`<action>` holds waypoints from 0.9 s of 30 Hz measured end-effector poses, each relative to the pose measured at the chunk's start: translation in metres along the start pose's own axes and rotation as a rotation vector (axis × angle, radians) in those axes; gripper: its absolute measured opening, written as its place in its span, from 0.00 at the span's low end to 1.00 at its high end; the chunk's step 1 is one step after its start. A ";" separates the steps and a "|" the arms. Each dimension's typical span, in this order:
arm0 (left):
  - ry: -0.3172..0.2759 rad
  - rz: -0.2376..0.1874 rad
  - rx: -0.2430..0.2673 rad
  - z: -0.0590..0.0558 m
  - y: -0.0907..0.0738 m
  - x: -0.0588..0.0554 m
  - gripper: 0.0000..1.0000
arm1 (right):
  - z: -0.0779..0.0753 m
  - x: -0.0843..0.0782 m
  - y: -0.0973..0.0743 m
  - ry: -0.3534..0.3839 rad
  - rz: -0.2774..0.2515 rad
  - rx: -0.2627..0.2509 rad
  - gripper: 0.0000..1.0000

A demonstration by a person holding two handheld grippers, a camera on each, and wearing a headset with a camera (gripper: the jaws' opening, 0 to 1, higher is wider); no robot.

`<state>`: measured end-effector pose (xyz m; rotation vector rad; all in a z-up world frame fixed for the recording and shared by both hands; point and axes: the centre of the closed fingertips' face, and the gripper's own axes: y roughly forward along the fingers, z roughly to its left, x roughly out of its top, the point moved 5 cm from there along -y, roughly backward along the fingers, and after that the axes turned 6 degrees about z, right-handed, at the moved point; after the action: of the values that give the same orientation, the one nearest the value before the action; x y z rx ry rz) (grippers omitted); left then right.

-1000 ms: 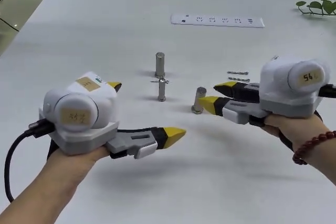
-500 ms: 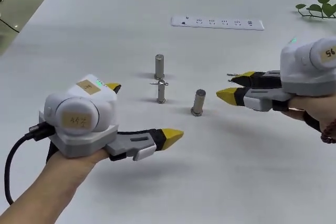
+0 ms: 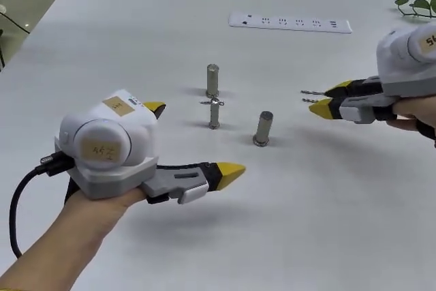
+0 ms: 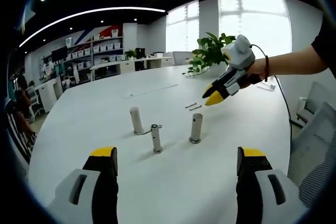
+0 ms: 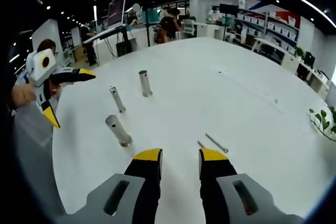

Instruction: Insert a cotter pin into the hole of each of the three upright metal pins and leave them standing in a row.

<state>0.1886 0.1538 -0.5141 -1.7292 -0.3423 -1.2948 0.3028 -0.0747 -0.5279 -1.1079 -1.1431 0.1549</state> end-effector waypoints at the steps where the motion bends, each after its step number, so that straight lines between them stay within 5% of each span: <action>1: 0.000 0.000 0.001 0.000 0.000 0.000 0.94 | -0.001 0.000 0.001 -0.007 0.006 -0.001 0.23; 15: 0.003 0.006 -0.003 0.000 0.002 -0.001 0.90 | -0.036 -0.013 0.029 -0.121 0.158 -0.013 0.19; 27: -0.006 0.013 -0.009 0.001 0.002 -0.003 0.90 | -0.044 -0.018 0.035 -0.116 0.202 -0.013 0.14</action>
<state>0.1892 0.1542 -0.5178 -1.7406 -0.3283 -1.2835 0.3432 -0.0960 -0.5654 -1.2378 -1.1343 0.3739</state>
